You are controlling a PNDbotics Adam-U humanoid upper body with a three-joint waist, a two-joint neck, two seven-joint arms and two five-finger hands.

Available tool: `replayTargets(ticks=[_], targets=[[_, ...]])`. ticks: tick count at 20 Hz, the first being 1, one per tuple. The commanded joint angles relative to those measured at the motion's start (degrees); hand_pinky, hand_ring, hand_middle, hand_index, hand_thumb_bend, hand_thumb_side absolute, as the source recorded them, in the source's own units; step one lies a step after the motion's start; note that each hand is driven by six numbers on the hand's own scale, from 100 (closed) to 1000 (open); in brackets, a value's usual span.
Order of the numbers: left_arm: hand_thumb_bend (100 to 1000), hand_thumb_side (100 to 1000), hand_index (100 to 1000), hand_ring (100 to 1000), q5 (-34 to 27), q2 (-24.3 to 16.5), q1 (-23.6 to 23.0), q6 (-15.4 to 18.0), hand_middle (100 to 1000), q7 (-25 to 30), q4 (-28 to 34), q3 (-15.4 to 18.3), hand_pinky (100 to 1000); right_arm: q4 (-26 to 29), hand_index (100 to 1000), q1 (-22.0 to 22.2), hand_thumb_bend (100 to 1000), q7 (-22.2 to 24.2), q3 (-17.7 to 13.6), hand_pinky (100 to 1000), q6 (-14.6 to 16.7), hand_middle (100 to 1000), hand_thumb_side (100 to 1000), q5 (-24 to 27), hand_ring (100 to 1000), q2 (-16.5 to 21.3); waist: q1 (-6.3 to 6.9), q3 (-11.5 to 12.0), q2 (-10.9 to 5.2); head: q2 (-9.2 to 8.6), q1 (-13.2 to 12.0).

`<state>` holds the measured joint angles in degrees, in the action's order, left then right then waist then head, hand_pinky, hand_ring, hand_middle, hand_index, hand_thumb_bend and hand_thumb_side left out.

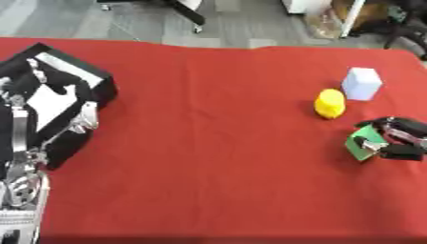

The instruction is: Pick up the objects with one hand, pass them to the other hand, and then place them into the box on the other side of the table.

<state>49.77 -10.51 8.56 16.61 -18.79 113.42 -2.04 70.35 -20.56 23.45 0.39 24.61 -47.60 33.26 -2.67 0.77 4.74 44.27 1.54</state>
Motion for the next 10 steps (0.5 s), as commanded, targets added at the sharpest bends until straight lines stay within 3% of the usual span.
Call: replayTargets(ticks=[1,2,5,10], targets=[[100,298,543,360,0.17,-0.28,0.34,-0.04,411,-0.07,1.17,-0.12,532,0.65,716,-0.26,100,-0.33,-0.38,777,0.55,502,869,-0.86,462,1.53,0.03,-0.16,-0.43,-0.16,-0.12],[100,298,543,360,0.16,-0.27,0.34,-0.05,411,-0.08,1.17,-0.12,532,0.66,716,-0.24,100,-0.73,-0.44,777,0.57,502,868,-0.87,462,1.52,0.03,-0.17,-0.44,-0.16,-0.13],[100,299,543,360,0.14,-0.27,0.35,-0.06,411,-0.09,1.17,-0.12,532,0.69,518,-0.22,100,-2.38,-0.63,724,0.40,356,765,-0.88,329,1.46,0.04,-0.22,-0.43,-0.16,-0.15],[100,301,543,360,0.10,-0.27,0.34,-0.06,411,-0.11,1.17,-0.12,532,1.34,323,-0.27,100,-7.82,-1.06,675,-0.54,205,633,-0.92,179,1.35,0.07,-0.28,-0.41,-0.16,-0.17]])
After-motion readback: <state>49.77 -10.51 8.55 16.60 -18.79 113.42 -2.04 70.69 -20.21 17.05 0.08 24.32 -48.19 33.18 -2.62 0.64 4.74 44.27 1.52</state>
